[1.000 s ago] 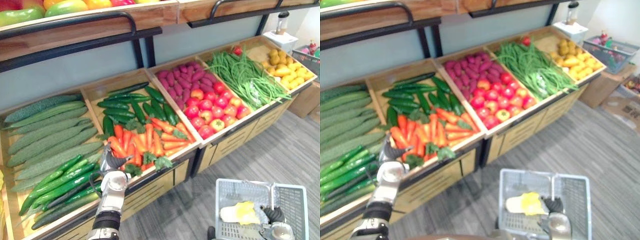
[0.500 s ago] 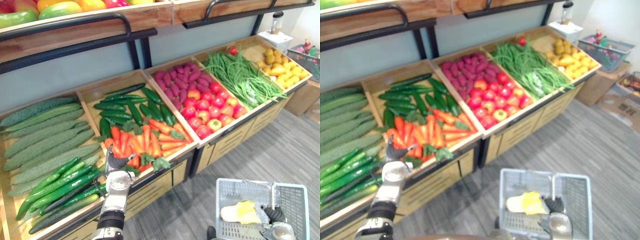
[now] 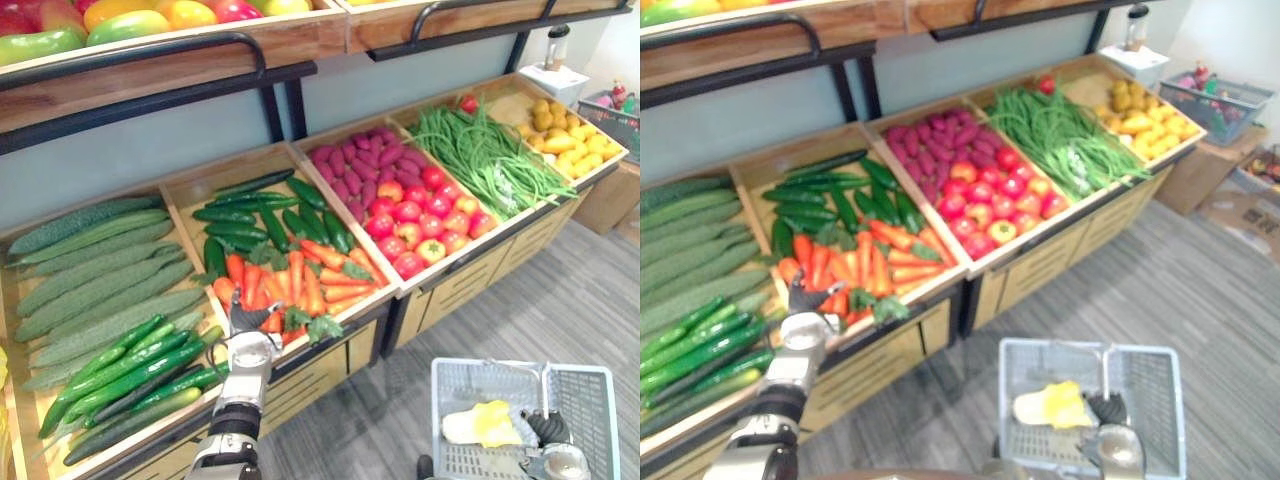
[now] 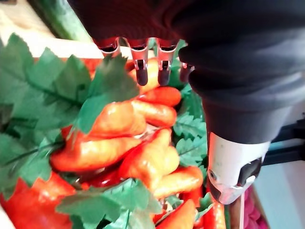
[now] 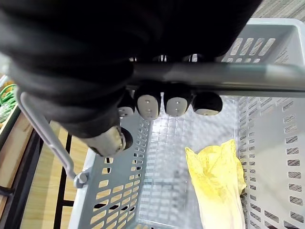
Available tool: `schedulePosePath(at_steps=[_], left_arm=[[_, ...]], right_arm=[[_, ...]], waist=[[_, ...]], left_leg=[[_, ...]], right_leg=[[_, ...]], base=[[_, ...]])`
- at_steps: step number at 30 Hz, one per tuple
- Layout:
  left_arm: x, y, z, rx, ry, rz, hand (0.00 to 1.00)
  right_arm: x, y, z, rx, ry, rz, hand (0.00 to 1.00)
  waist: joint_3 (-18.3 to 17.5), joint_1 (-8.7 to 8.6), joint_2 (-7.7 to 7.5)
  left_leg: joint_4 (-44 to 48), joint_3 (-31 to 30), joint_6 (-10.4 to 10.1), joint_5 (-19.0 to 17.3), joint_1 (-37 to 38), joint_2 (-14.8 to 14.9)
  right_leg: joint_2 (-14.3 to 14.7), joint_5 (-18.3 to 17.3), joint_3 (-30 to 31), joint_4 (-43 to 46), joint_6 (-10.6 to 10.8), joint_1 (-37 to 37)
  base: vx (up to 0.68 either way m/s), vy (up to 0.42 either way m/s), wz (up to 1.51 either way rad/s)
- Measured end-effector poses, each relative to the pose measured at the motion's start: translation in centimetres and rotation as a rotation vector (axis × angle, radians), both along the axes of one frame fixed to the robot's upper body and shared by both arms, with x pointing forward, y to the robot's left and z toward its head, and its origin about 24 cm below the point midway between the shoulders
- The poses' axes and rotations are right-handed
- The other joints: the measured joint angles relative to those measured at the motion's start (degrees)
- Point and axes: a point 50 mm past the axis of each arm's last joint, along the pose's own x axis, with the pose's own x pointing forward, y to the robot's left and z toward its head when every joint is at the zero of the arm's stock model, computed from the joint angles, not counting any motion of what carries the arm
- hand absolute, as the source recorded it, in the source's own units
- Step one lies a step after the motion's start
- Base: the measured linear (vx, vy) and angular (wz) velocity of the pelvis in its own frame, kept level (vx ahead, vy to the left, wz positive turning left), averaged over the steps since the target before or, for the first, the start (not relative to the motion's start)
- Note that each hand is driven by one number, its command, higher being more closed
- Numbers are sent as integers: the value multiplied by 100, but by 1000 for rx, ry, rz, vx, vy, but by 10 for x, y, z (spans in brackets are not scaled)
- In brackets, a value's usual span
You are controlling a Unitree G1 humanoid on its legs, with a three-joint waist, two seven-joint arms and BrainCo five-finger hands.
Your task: Pick vegetable in the basket
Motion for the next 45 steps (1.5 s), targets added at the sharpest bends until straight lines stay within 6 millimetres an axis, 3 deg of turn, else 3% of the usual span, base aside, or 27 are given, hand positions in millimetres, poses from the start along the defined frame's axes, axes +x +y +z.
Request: schedulePosePath(at_steps=[5, 10, 27, 28, 39, 45], left_arm=[[7, -3, -6, -22, 47, 11, 0], [12, -2, -6, -23, 65, 41, 0], [38, 3, 18, 13, 37, 95, 0], [38, 3, 18, 15, 39, 94, 100], [25, 11, -2, -16, 152, 70, 100], [27, 16, 2, 5, 141, 58, 100]], right_arm=[[3, 0, 2, -3, -12, 3, 100], [4, 0, 2, -4, -15, 4, 100], [21, -4, 13, -29, -63, 33, 100], [21, -4, 13, -29, -63, 33, 100], [15, -5, 12, -31, -60, 34, 100], [15, -5, 12, -30, -59, 35, 100]], waist=[[78, -100, 36], [202, -96, 60], [437, -129, 170], [438, -128, 169], [504, -130, 124], [555, -219, 110]], left_leg=[[0, 21, -4, -3, 6, 7], [0, 122, -27, -19, 65, 49], [4, 313, -69, -47, -56, 121], [4, 313, -70, -49, -56, 121], [4, 294, -105, -73, 6, 137], [4, 298, -121, -84, 49, 154]], right_leg=[[7, 0, 16, -1, -1, -7], [61, 0, 94, -2, 0, -13], [172, -1, 267, 10, 2, -285], [171, -3, 266, 9, 2, -285], [174, -9, 220, -20, -1, -190], [185, -9, 197, -21, -1, -145]], base=[[0, 0, -1], [1, -2, -9], [8, -14, -7], [0, 0, 0], [1, -2, 1], [0, 0, 0]])
